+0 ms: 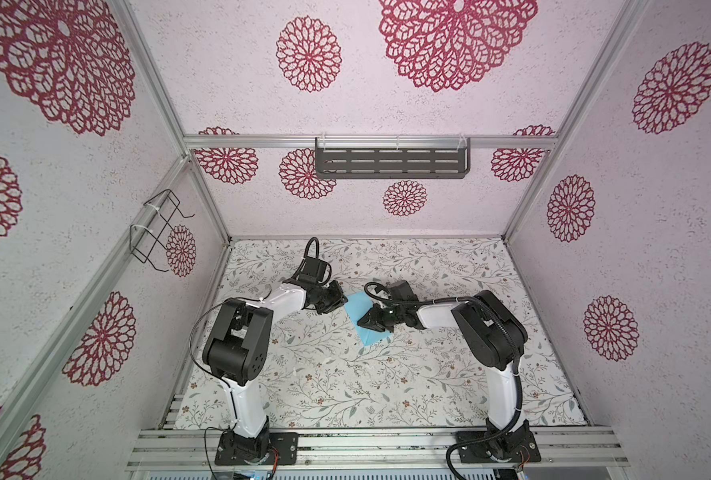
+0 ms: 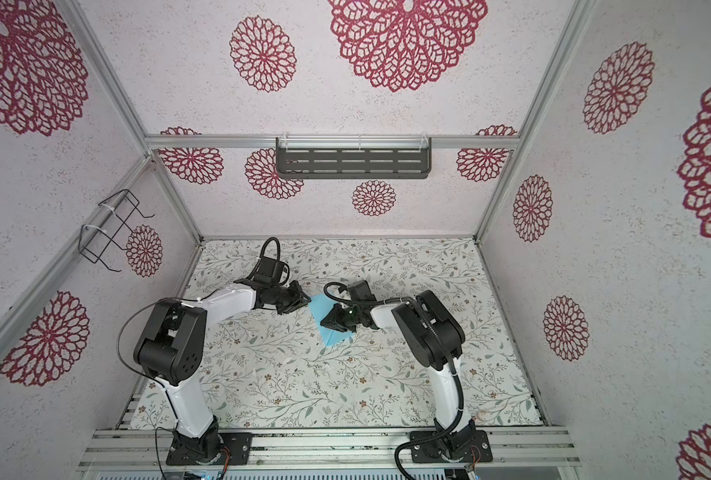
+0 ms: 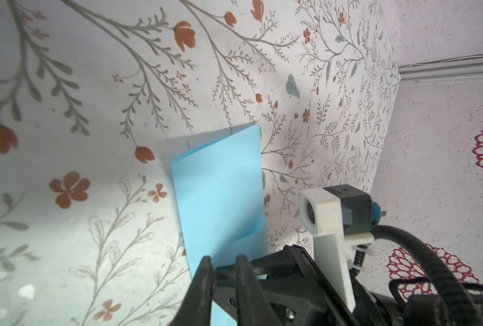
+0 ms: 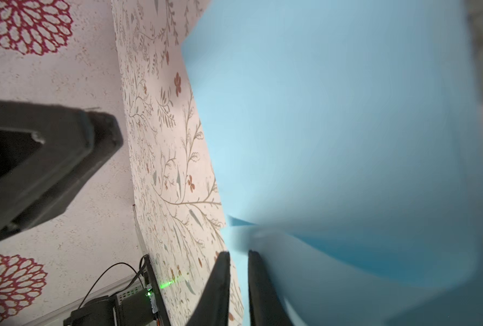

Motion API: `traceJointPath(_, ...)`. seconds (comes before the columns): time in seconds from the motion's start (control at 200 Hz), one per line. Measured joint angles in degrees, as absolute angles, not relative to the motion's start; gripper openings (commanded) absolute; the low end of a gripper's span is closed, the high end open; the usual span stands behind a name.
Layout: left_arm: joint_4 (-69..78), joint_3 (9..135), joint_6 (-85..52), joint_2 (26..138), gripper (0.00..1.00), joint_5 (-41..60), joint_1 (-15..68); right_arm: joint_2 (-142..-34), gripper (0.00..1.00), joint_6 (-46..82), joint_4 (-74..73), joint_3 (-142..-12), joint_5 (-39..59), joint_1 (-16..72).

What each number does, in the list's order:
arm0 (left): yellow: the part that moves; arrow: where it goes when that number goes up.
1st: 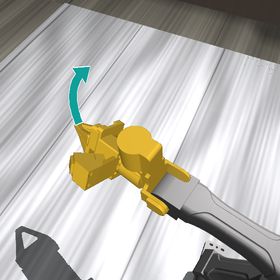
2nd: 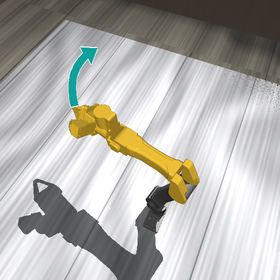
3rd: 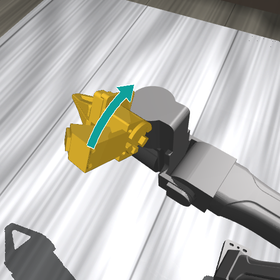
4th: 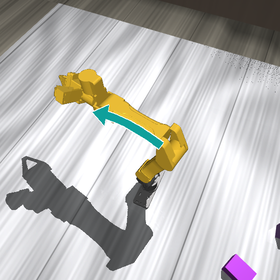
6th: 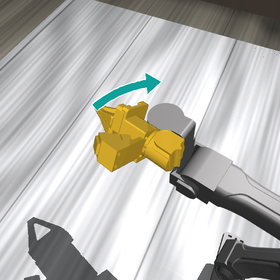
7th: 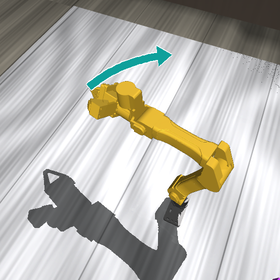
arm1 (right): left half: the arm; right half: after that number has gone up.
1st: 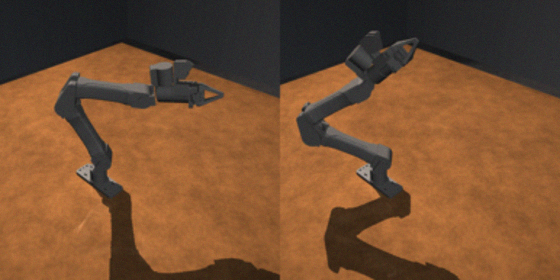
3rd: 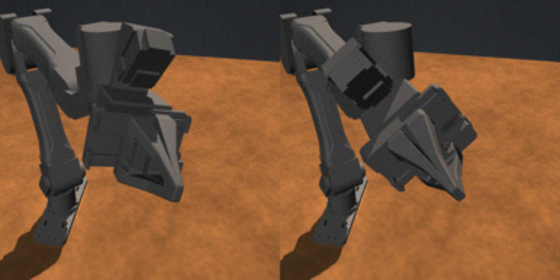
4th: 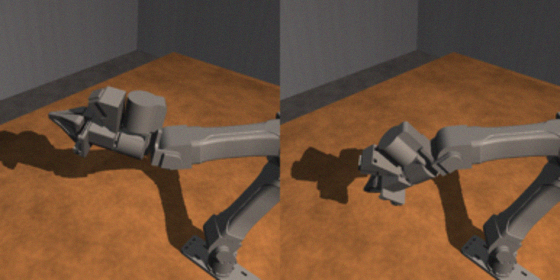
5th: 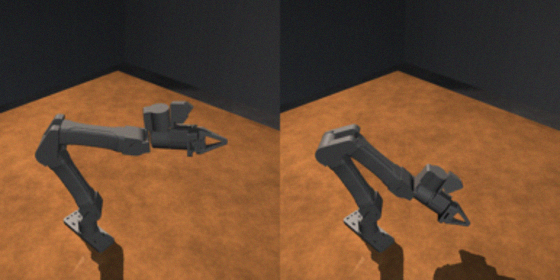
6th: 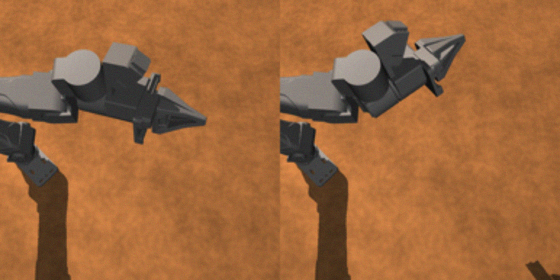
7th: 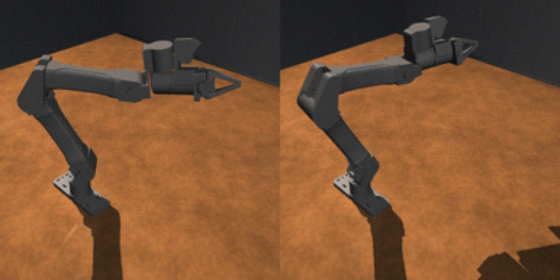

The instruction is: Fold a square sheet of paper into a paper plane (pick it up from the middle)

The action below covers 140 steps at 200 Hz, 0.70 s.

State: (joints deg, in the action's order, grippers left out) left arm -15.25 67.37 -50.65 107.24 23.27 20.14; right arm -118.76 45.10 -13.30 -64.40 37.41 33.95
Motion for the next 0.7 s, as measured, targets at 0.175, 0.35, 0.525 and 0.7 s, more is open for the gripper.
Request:
traceJointPath(0.175, -15.35, 64.53, -50.65, 107.18, 0.04, 23.51, 23.2, -118.76, 0.0, 44.47, -11.73, -65.04, 36.75, 33.98)
traceJointPath(0.35, -15.29, 64.36, -50.54, 107.85, 0.0, 23.73, 25.15, -118.76, 0.0, 44.45, -11.16, -65.28, 36.64, 34.02)
traceJointPath(0.525, -15.62, 65.34, -50.33, 110.63, 0.0, 23.7, 25.47, -118.76, 0.0, 44.45, -10.87, -65.41, 36.51, 34.04)
traceJointPath(0.7, -16.25, 65.58, -49.74, 111.57, 0.0, 23.68, 25.47, -118.76, 0.0, 44.45, -10.68, -65.47, 36.45, 34.06)
